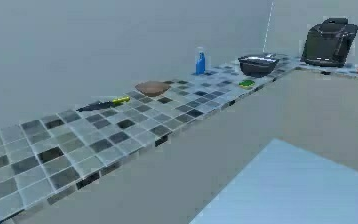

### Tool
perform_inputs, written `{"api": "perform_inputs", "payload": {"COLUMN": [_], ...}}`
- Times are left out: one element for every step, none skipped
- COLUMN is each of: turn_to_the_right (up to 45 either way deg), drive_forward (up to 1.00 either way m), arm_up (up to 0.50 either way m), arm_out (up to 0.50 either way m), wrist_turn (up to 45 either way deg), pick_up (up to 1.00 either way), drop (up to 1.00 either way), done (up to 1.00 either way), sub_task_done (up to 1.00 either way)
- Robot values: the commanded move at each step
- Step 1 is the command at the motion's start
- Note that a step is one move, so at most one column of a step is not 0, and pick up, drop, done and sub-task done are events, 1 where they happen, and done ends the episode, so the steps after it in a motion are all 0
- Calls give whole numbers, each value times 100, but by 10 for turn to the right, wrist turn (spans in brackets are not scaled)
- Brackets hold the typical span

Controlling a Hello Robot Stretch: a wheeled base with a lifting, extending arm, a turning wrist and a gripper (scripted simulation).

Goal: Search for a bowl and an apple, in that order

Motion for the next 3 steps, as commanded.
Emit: {"api": "perform_inputs", "payload": {"turn_to_the_right": [240, 0, -450], "drive_forward": [0, 45, 0], "arm_up": [0, 0, 0], "arm_out": [0, 0, 0], "wrist_turn": [0, 0, 0], "pick_up": [0, 0, 0], "drop": [0, 0, 0], "done": [0, 0, 0], "sub_task_done": [0, 0, 0]}}
